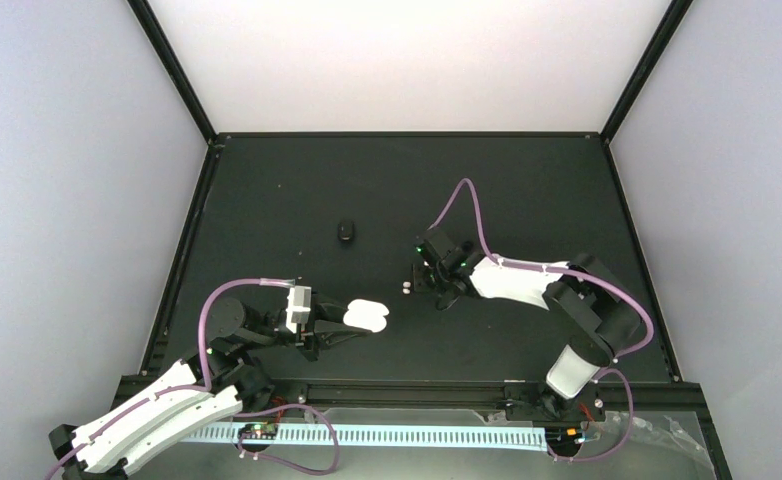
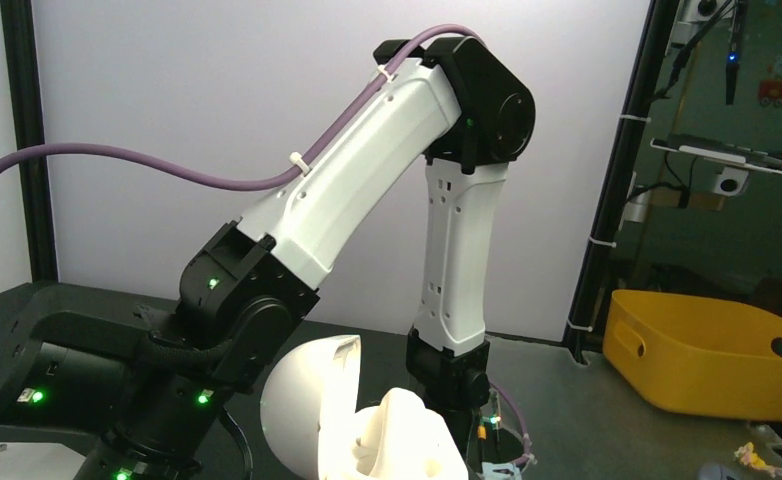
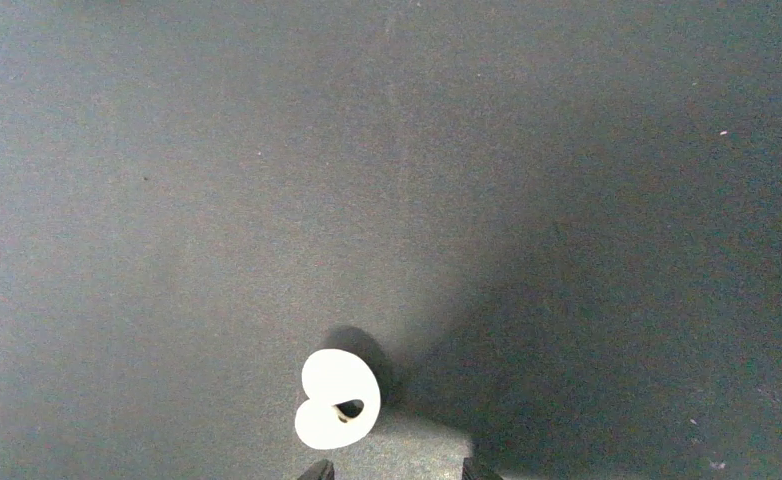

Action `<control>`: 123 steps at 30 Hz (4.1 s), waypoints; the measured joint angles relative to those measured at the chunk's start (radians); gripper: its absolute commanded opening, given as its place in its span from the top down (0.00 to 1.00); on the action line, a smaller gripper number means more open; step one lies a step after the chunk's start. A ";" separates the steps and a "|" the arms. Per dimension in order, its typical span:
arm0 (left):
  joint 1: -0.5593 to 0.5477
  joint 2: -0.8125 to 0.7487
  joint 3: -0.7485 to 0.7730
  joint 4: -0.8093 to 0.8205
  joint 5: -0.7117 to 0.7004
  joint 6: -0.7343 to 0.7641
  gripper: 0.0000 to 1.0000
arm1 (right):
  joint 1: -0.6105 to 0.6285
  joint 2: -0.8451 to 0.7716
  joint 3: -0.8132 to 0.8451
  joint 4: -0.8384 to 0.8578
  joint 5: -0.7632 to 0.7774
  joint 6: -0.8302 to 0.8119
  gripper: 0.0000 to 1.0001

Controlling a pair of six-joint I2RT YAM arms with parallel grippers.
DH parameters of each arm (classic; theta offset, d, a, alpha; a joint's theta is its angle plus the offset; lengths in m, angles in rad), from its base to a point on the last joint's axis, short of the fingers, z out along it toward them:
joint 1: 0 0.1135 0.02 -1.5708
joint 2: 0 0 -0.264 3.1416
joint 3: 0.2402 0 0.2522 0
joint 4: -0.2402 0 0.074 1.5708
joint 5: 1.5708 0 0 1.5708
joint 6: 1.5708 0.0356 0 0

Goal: Insert the wireless bluetooth earbuds into the charging case
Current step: Pick up the earbud from the center of the board, then place the earbud in the charging case.

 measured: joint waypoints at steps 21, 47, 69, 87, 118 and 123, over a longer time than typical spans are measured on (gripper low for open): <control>0.000 -0.001 0.000 0.000 0.000 0.000 0.98 | 0.000 0.076 0.074 -0.027 0.009 -0.017 0.73; 0.000 -0.001 0.000 0.000 0.000 0.000 0.99 | 0.053 0.141 0.169 -0.058 0.047 -0.055 0.90; 0.000 -0.028 0.000 0.003 0.009 0.001 0.99 | 0.059 -0.547 0.102 -0.321 0.073 -0.226 0.99; 0.000 0.180 0.060 0.123 0.143 0.000 0.98 | 0.160 -0.809 0.609 -0.803 -0.412 -0.693 0.99; 0.000 0.295 0.084 0.174 0.262 -0.006 0.98 | 0.560 -0.532 0.668 -0.814 -0.105 -0.783 0.99; 0.000 0.295 0.084 0.174 0.258 -0.006 0.98 | 0.583 -0.500 0.667 -0.798 -0.102 -0.775 0.99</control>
